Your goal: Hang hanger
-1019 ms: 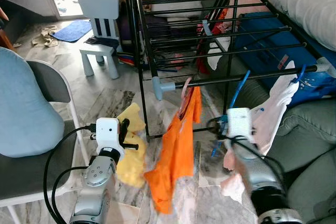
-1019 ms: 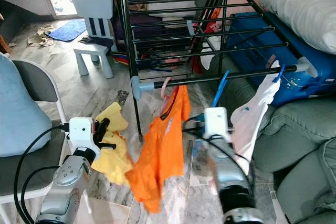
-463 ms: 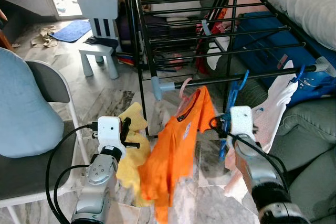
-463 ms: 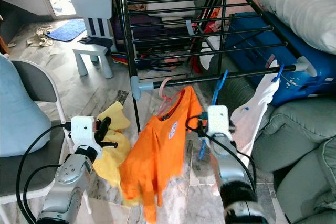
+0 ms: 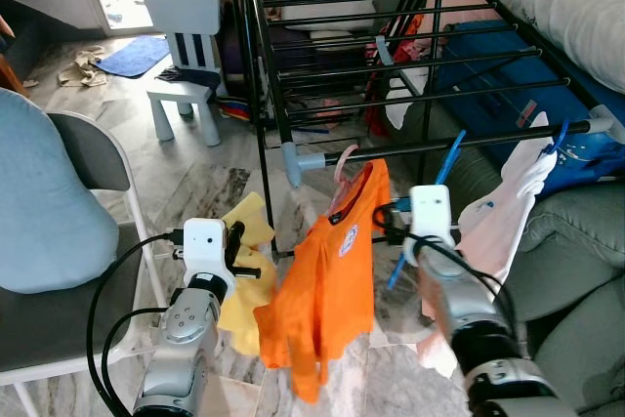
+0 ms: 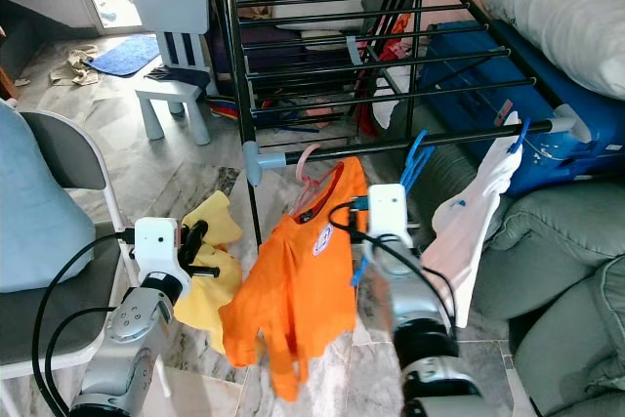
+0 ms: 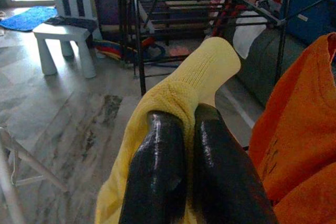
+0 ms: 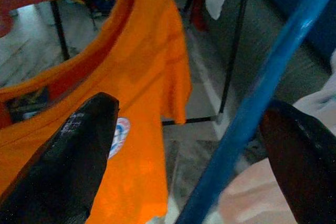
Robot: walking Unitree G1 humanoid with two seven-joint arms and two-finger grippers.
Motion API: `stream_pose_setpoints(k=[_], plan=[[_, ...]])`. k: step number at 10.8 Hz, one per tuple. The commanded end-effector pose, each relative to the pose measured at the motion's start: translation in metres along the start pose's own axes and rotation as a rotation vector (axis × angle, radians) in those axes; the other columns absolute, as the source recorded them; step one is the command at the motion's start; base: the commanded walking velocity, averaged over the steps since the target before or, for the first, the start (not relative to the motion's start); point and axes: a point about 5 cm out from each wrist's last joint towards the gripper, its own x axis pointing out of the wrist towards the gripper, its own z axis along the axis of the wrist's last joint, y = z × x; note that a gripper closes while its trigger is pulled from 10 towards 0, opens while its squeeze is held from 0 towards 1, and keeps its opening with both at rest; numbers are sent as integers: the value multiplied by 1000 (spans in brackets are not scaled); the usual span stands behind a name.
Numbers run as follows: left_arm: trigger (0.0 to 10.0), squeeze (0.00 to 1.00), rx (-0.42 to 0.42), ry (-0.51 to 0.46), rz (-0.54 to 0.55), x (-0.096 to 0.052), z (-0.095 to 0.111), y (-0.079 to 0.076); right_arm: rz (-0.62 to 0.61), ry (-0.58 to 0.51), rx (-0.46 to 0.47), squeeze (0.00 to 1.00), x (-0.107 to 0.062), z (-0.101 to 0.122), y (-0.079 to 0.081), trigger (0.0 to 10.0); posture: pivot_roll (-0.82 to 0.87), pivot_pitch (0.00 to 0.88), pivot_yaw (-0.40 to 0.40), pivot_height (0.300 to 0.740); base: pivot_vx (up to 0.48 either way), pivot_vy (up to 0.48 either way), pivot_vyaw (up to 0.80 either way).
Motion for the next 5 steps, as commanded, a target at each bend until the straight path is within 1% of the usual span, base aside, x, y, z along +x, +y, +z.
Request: stream_pose_setpoints(k=[1,2,3,4,5], plan=[[10000,0,11,-26,-6,4,7,-1,3,5,13,0,2,5,4,10000,-117,42,-4,740,0,0,0],[10000,0,11,-26,-6,4,7,-1,9,13,-5,0,2,5,8,10000,-117,42,-5,740,0,0,0],[10000,0,11,-25,-6,4,7,-1,-5,25,-11,0,1,2,4,10000,-117,42,-5,740,0,0,0],[10000,0,10,-23,-6,4,7,-2,-49,32,-20,0,-2,-2,-9,10000,-121,45,-4,740,0,0,0],[10000,0,8,-20,-7,3,6,-2,-77,22,-23,0,-4,-1,-17,10000,-127,47,0,740,0,0,0]])
